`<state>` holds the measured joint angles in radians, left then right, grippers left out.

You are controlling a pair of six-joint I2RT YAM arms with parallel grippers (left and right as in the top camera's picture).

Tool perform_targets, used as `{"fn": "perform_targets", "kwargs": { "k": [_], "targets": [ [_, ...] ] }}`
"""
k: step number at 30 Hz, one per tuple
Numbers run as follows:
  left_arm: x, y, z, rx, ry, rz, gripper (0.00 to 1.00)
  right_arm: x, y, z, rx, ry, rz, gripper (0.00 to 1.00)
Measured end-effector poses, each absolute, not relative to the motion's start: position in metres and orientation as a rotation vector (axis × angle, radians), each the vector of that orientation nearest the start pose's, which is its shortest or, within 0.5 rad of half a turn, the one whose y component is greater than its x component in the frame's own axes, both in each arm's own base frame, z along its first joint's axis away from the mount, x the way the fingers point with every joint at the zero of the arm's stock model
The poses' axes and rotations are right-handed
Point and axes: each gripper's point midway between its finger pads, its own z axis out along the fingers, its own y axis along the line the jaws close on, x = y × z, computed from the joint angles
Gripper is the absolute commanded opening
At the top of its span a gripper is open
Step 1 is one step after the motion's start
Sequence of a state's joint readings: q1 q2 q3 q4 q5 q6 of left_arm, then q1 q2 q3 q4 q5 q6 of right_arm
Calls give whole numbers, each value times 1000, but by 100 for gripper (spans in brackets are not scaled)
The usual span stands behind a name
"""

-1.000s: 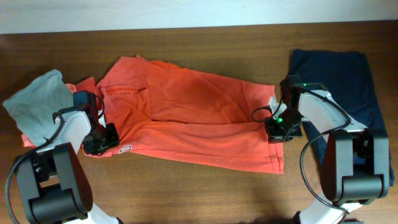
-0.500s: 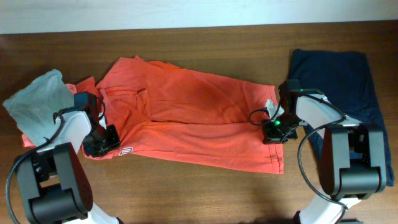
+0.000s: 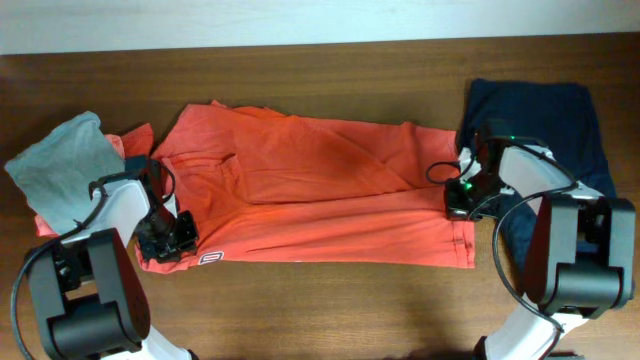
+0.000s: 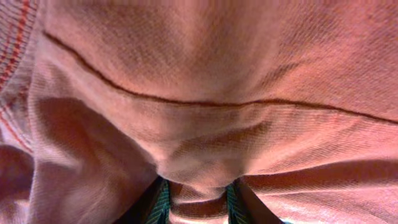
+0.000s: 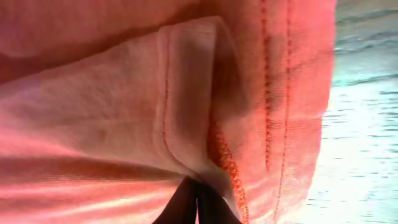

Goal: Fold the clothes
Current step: 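Release the t-shirt and lift both grippers to its top corners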

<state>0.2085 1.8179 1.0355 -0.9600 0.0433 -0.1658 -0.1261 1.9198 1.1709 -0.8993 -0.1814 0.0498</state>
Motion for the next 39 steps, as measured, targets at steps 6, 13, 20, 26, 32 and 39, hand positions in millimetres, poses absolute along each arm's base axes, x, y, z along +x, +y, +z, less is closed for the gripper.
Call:
{"fn": "perform_targets", "kwargs": {
  "k": [6, 13, 20, 26, 32, 39],
  "targets": [
    [254, 42, -2, -617, 3253, -120, 24, 312, -9, -2, 294, 3208, 286, 10],
    [267, 43, 43, -548, 3075, -110, 63, 326, -32, 31, 291, 3195, 105, 20],
    [315, 37, 124, -380, 2680, -186, 73, 357, -39, 94, 274, 3040, 63, 24],
    [369, 39, 188, -298, 2505, -228, 73, 356, -35, 94, 224, 3049, 101, 25],
    [436, 49, 218, -250, 2437, -233, 73, 353, -31, 94, 199, 3060, 128, 25],
    [485, 59, 118, -235, 2589, -251, 72, 353, -30, 94, 190, 3063, 139, 25]
  ]
}}
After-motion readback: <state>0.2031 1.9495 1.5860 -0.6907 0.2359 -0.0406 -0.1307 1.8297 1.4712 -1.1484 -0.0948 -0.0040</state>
